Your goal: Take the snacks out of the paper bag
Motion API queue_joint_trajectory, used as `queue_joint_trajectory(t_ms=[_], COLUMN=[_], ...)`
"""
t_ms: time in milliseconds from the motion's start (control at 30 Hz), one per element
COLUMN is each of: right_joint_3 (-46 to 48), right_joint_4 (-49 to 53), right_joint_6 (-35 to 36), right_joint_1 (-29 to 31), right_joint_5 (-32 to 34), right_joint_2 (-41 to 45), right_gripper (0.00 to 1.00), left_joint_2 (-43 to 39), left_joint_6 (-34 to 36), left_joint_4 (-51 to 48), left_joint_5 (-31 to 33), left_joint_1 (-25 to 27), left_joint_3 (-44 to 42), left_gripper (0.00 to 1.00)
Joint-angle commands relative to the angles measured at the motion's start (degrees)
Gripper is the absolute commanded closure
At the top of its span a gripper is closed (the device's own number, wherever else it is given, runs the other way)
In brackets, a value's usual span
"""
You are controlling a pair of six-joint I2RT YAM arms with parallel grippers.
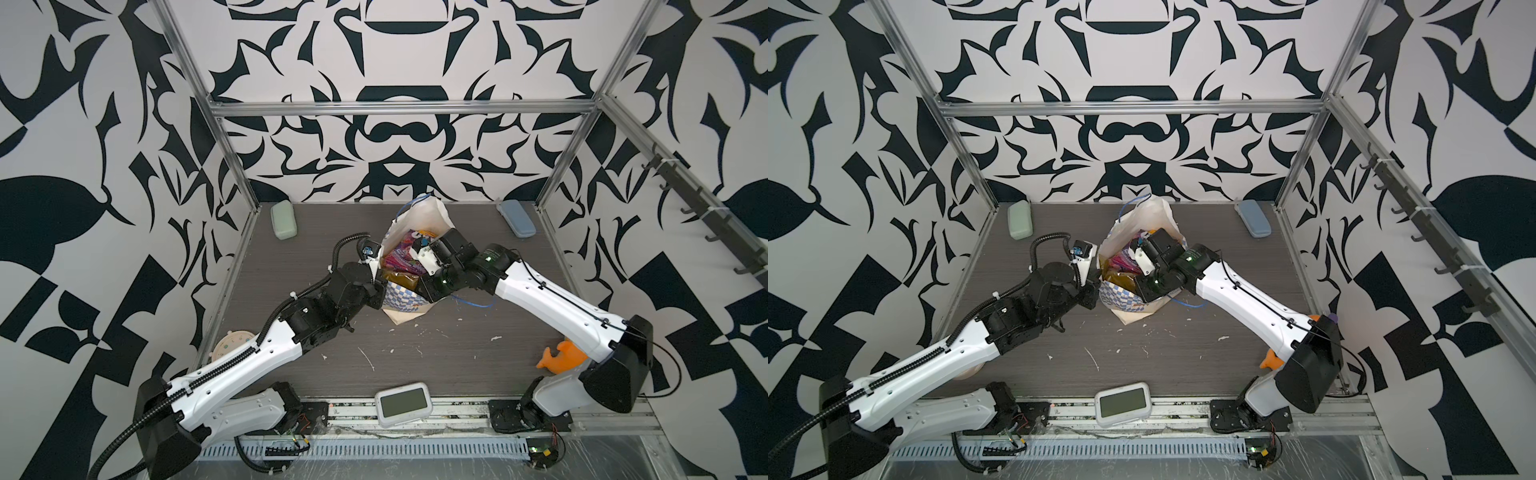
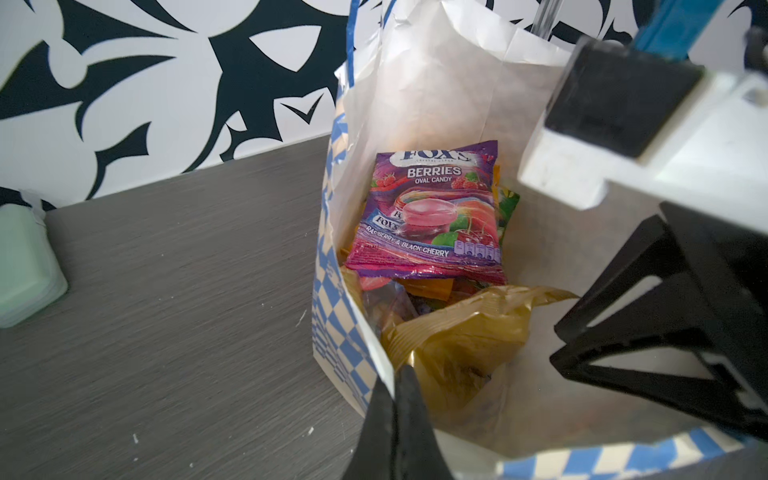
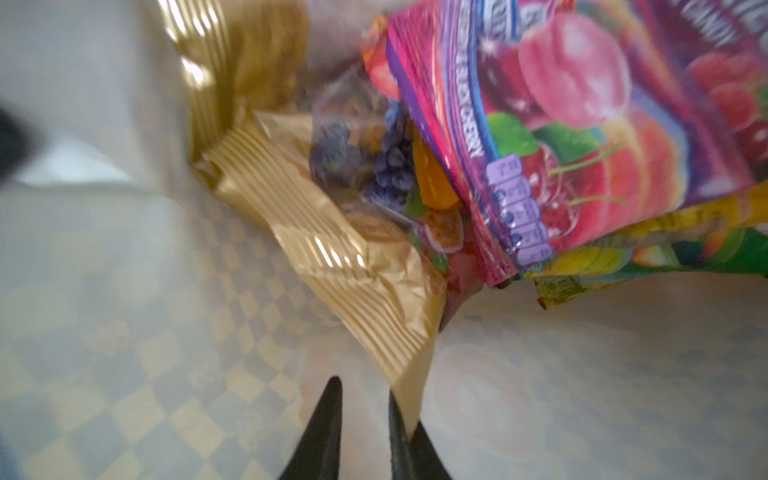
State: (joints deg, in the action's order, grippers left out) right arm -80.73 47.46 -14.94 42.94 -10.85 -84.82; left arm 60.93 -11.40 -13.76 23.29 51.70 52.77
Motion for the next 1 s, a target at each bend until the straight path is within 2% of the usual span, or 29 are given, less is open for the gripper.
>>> queue_joint_trajectory(t_ms=[0,167,333,600,767,900,967], right_joint_3=[-5.4,-12.6,-16.2,-18.8,-20.7,-22.0,-23.2], right_joint_4=[-3.4,-4.1,-2.8,0.3,1.9,2.0,2.9], right_joint_6=[0.6,3.7,6.5,8.9,9.9,10.5,10.8], right_joint_1=[-0.2,-1.7,-1.8,-1.8,-1.8,-1.4,-0.9], right_joint_5=[0.8,0.5,-1.9,-3.4,-3.6,-3.8,-3.8], right_joint_2=[0.2,-5.8,-11.0,-16.2,-19.8,-21.9,-23.2], right_gripper=[0.71,0.60,0.44,0.40,0.45,0.59,0.70], left_joint_2=[-0.3,0.1,-0.6,0.5,1.1,0.9,0.6], left_joint_6=[2.4,3.5,4.6,6.6,7.7,8.5,8.5], left_joint_4=[2.7,4.1,4.7,6.2,8.0,9.5,10.8], left_joint_5=[1.1,1.1,2.9,4.2,5.6,7.0,7.4], left_joint_1=[-0.1,0.0,0.0,-0.1,0.0,-0.1,-0.2], left_joint_3=[0.5,0.6,0.5,0.8,0.1,-0.6,-1.2], left_gripper=[1.00,1.00,1.00,1.00,1.00,1.00,1.00])
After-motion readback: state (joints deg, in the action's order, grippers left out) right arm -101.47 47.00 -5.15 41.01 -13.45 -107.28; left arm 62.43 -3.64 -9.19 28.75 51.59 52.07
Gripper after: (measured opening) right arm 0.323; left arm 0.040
